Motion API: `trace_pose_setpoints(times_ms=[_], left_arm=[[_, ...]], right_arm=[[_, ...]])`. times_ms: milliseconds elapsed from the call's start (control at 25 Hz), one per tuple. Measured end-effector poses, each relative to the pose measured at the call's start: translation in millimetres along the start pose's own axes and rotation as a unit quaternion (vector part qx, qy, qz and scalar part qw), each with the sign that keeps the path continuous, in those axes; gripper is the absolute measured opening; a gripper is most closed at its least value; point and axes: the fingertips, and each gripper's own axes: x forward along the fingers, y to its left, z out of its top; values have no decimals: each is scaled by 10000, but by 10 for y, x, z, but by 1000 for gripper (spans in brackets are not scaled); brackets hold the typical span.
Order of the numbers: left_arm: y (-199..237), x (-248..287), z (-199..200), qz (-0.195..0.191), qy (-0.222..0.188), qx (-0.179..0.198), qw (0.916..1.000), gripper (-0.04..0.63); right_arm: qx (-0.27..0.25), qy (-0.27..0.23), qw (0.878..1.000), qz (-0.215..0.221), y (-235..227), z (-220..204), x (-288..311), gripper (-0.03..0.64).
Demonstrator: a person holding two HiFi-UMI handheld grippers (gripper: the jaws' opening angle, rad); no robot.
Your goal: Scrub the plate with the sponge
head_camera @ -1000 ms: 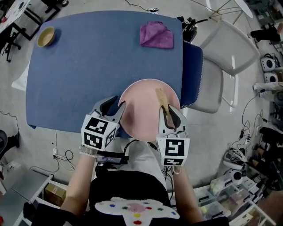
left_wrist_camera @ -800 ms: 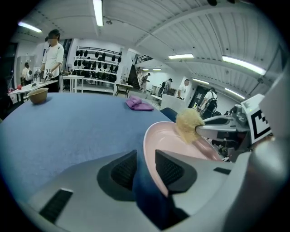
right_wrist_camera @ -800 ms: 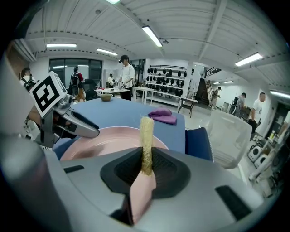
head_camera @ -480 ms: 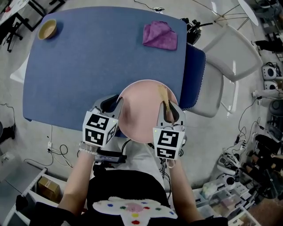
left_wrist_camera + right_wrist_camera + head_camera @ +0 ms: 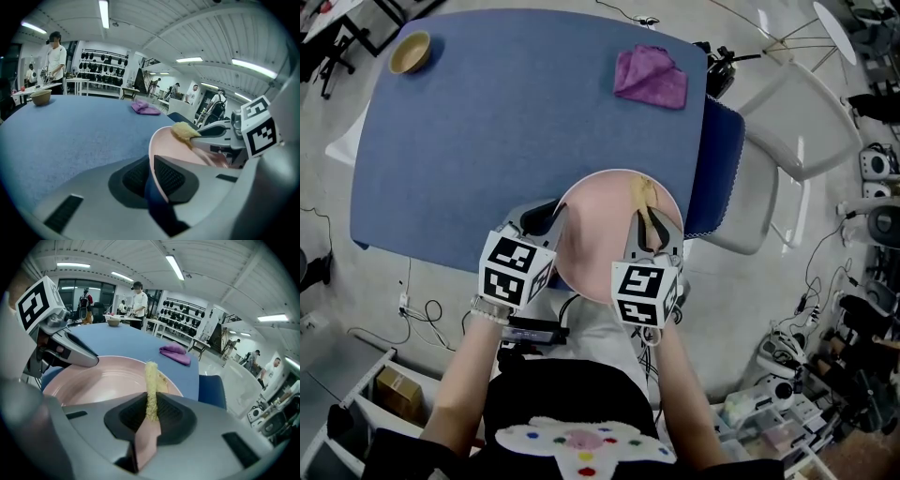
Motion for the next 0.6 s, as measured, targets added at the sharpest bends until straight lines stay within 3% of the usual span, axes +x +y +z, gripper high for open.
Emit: trace_pose_setpoints(times_ms=[360,600], left_arm=[[-1,-1,2,-70,-34,-95,9999,41],[-15,1,5,-87,-48,-136,9999,41]], right_arm=[[-149,256,9993,235,131,-3,151,51],[-612,287,9972,330,219,24,199,51]])
